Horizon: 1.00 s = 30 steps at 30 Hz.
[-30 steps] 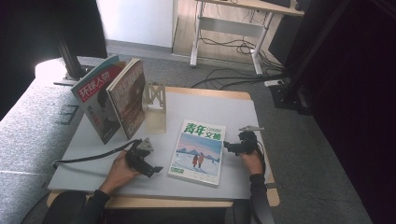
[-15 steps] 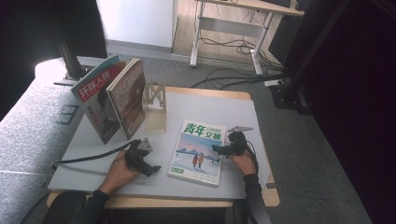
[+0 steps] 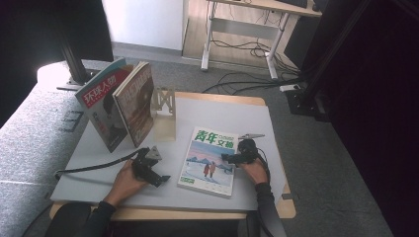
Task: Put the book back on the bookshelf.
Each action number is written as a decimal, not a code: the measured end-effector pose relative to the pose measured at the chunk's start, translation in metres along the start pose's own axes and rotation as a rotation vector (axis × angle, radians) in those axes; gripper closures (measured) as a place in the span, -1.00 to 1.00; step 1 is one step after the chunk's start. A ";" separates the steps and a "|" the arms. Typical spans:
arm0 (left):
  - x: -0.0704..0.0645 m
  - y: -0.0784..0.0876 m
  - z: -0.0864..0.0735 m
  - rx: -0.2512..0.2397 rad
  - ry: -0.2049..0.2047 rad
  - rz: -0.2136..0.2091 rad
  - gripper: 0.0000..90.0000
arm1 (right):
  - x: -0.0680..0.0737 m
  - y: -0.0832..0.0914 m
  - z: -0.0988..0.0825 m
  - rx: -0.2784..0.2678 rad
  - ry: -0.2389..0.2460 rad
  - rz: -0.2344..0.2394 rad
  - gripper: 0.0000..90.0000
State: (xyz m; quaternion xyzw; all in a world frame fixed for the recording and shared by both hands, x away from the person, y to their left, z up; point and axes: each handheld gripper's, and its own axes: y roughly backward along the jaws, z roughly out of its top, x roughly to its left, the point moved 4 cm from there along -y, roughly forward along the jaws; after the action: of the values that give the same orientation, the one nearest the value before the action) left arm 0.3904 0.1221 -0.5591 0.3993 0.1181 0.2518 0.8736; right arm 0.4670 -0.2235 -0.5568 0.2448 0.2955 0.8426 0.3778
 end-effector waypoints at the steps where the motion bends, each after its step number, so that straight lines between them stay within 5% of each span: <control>1: 0.000 0.000 0.000 0.000 0.000 0.000 -1.00 | 0.001 -0.001 0.000 0.000 0.003 0.005 -1.00; 11: 0.000 0.000 0.000 0.000 0.000 0.000 -1.00 | 0.003 0.005 0.003 -0.006 0.014 0.058 -0.98; 17: 0.000 0.000 0.000 0.000 0.000 0.000 -1.00 | 0.010 0.007 0.009 -0.020 0.074 0.035 -0.87; 20: 0.000 0.000 0.000 0.000 0.000 0.000 -1.00 | 0.019 0.010 0.014 -0.053 0.075 0.110 -0.73; 23: 0.000 0.000 0.000 0.000 -0.001 0.000 -1.00 | 0.025 0.008 0.017 -0.027 0.114 0.065 -0.73; 30: 0.000 0.000 0.000 0.000 0.000 0.000 -1.00 | 0.017 0.006 0.014 -0.020 0.063 0.056 -0.60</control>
State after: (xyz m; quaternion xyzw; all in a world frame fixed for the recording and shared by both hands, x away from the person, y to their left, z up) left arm 0.3904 0.1220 -0.5591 0.3994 0.1180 0.2518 0.8736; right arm 0.4631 -0.2087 -0.5399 0.2223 0.2919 0.8632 0.3469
